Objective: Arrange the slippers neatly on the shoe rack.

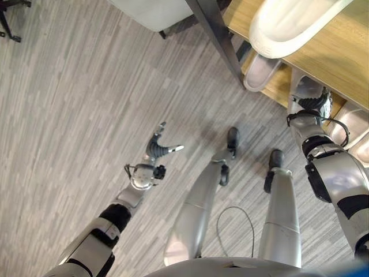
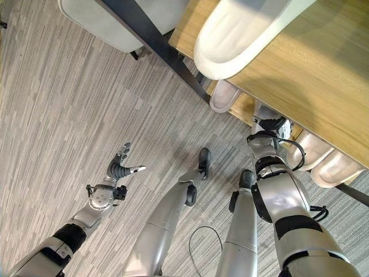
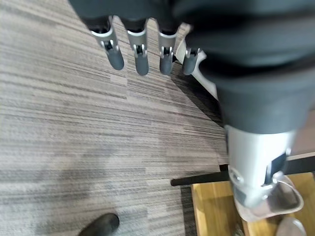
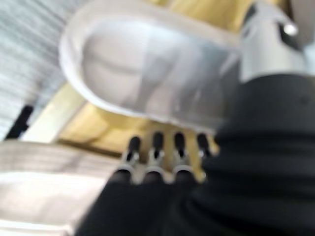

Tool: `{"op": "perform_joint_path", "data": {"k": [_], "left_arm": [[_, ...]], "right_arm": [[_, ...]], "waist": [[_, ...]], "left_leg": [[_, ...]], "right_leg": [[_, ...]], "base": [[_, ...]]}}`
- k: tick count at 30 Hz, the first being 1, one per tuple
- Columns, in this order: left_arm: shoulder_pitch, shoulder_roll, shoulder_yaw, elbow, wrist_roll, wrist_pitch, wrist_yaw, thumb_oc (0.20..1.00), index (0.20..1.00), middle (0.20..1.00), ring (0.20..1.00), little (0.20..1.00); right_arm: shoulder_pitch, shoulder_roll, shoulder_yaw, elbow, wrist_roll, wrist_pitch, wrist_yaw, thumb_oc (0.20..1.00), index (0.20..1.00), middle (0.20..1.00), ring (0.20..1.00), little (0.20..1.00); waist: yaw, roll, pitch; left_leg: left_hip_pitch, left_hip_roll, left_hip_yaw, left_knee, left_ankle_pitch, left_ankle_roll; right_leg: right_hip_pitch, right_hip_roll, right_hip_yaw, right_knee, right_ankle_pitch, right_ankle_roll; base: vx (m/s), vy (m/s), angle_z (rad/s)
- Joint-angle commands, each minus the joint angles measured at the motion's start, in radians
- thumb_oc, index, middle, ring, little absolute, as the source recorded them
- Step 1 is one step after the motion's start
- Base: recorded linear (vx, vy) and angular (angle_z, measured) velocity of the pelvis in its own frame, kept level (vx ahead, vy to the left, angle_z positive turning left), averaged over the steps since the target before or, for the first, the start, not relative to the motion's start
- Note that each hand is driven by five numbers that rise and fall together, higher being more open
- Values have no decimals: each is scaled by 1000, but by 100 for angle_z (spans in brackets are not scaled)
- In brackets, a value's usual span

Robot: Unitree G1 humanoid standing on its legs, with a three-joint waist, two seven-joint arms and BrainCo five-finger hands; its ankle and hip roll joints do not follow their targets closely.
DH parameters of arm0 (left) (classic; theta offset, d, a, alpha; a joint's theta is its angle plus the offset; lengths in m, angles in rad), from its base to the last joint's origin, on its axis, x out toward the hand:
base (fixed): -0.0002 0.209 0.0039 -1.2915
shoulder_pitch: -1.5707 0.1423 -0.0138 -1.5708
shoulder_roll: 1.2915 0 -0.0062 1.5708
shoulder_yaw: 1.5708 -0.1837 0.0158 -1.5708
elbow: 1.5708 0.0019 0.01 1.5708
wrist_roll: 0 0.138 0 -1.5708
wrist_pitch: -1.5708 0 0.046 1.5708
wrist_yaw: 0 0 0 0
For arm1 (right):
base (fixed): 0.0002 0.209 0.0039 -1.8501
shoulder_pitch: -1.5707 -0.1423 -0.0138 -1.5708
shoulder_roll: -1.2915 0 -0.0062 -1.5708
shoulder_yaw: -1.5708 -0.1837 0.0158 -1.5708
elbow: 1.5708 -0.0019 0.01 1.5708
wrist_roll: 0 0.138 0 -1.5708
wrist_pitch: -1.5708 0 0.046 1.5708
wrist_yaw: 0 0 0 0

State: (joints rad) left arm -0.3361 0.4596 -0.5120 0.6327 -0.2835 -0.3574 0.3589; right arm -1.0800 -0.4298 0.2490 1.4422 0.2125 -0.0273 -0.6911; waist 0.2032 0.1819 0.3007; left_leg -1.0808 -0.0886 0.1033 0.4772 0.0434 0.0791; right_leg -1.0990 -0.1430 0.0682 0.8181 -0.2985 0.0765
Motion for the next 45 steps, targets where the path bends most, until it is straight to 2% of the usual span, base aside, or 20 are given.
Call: {"op": "perform_joint_path", "data": {"k": [1,4,15,28,45], "left_arm": [[-26,21,33,17,37,-7,44,1000,1000,1000,1000,1000],[-110,-8,28,66,31,17,68,1000,1000,1000,1000,1000],[-117,-27,22,118,20,31,61,1000,1000,1000,1000,1000],[-169,-41,9,184,46,47,82,1000,1000,1000,1000,1000],[-249,-56,-22,265,71,67,94,1000,1000,1000,1000,1000]], "right_arm": [[17,-25,-11,-29,23,-24,-48,1000,1000,1000,1000,1000],[46,38,-5,-57,28,-28,-65,1000,1000,1000,1000,1000],[114,122,-62,-59,106,-53,-72,1000,1000,1000,1000,1000],[136,185,-66,-64,155,-81,-47,1000,1000,1000,1000,1000],[20,166,-16,-71,208,-105,16,1000,1000,1000,1000,1000]], "waist": [[17,24,44],[-2,17,48],[-10,13,43],[-24,3,48],[-34,-9,47]], "left_leg": [[-17,21,-24,43,-159,-62],[-8,23,-20,41,-164,-63],[22,27,-34,35,-171,-63],[18,39,-39,28,-170,-66],[-3,46,-45,34,-167,-67]], "right_leg": [[118,-67,7,-87,54,41],[125,-63,4,-91,52,41],[162,-46,-2,-114,48,35],[161,-35,-7,-119,47,33],[135,-27,-10,-104,49,31]], "base": [[0,0,0],[0,0,0],[1,-12,-2],[0,-2,0],[0,0,0]]}}
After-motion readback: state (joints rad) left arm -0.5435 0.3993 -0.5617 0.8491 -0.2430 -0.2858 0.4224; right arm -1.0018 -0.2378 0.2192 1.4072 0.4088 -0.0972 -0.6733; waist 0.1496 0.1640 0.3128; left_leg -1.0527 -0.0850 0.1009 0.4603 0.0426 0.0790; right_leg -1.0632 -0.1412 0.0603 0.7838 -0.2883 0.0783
